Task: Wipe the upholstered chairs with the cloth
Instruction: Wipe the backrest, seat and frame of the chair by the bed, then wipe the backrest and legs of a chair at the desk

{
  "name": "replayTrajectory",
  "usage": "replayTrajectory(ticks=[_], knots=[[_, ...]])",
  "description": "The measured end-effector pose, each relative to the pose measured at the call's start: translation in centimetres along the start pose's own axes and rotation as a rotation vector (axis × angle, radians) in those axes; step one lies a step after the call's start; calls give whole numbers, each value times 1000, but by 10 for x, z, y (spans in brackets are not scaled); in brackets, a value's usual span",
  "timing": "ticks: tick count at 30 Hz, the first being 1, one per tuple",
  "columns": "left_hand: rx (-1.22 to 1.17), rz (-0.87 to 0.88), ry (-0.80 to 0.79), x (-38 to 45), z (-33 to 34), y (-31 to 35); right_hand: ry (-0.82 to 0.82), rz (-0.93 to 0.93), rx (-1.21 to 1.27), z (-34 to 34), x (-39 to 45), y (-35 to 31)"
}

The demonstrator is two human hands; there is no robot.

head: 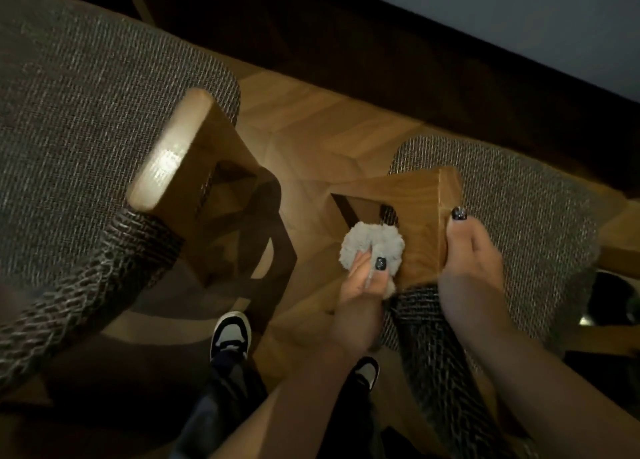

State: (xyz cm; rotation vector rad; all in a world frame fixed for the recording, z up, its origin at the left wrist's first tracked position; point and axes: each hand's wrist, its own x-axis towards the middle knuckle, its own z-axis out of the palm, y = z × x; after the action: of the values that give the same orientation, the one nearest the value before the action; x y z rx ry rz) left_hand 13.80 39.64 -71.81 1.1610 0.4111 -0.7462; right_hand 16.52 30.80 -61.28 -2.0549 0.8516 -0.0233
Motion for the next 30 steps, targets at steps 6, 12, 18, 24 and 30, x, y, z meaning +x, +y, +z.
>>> replayTrajectory(ticks=[6, 12, 18, 24, 30], knots=[[157, -165, 82, 30, -3, -41, 10, -32, 123, 1, 6, 13], [264, -332, 62, 60, -21, -75, -2, -88, 138, 3, 9, 18], [242, -308, 89, 73, -23, -92, 3, -123, 126, 5, 14, 23], [113, -107, 63, 40, -12, -60, 39, -127, 78, 7, 14, 19], [-282, 115, -23, -60, 3, -37, -45, 3, -100, -5, -22, 2]])
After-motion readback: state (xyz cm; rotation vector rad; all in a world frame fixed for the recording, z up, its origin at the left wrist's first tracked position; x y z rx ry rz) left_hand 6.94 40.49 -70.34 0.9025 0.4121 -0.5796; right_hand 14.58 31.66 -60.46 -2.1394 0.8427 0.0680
